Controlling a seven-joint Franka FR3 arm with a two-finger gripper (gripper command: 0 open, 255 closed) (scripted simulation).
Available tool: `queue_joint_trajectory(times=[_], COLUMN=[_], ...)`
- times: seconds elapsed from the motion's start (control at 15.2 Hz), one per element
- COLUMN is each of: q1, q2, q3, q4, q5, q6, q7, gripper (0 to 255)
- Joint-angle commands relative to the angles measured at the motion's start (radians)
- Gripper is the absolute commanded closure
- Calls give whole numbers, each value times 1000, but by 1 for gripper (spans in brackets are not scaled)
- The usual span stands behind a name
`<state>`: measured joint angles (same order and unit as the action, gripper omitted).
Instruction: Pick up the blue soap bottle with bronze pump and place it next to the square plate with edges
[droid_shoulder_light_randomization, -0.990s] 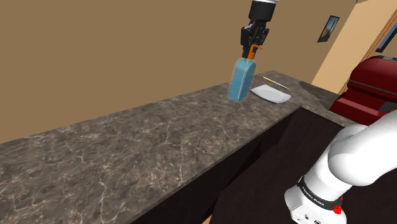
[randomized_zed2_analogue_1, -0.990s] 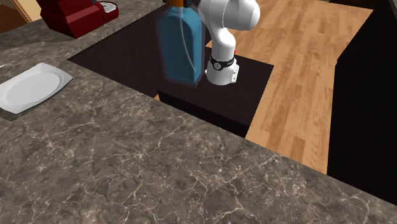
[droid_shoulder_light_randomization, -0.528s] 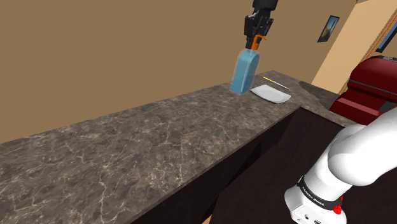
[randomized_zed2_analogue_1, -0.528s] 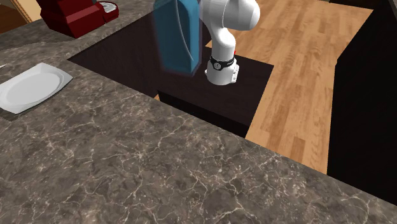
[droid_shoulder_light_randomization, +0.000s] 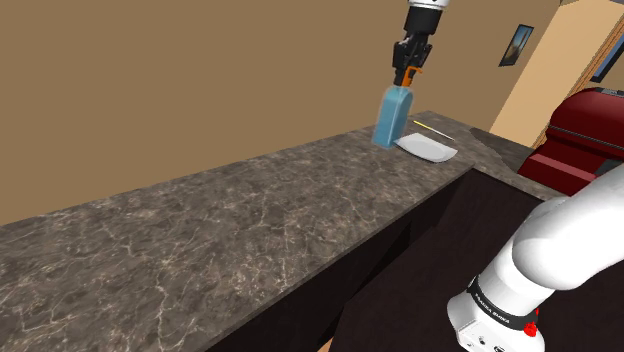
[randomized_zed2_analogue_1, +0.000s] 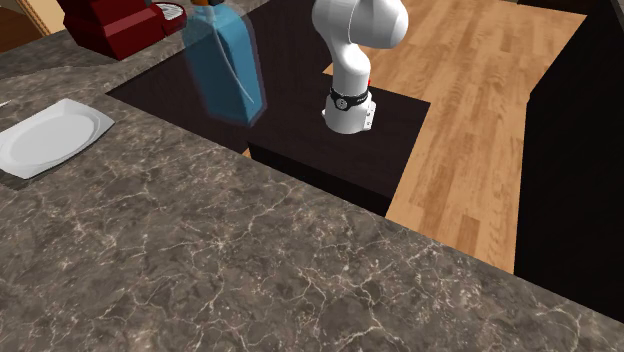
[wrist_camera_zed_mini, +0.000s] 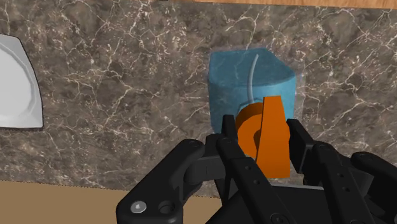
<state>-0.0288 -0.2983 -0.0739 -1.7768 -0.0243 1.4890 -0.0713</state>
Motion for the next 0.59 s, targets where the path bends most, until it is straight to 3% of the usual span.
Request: queue_joint_trajectory(times=[0.0,0.53], q1=[-15,-77], q2=[14,135], q3=[-29,-145], q4=[-10,17], q5=[-7,-12], q6=[26,122], q7=[-44,-220], gripper=[255,255])
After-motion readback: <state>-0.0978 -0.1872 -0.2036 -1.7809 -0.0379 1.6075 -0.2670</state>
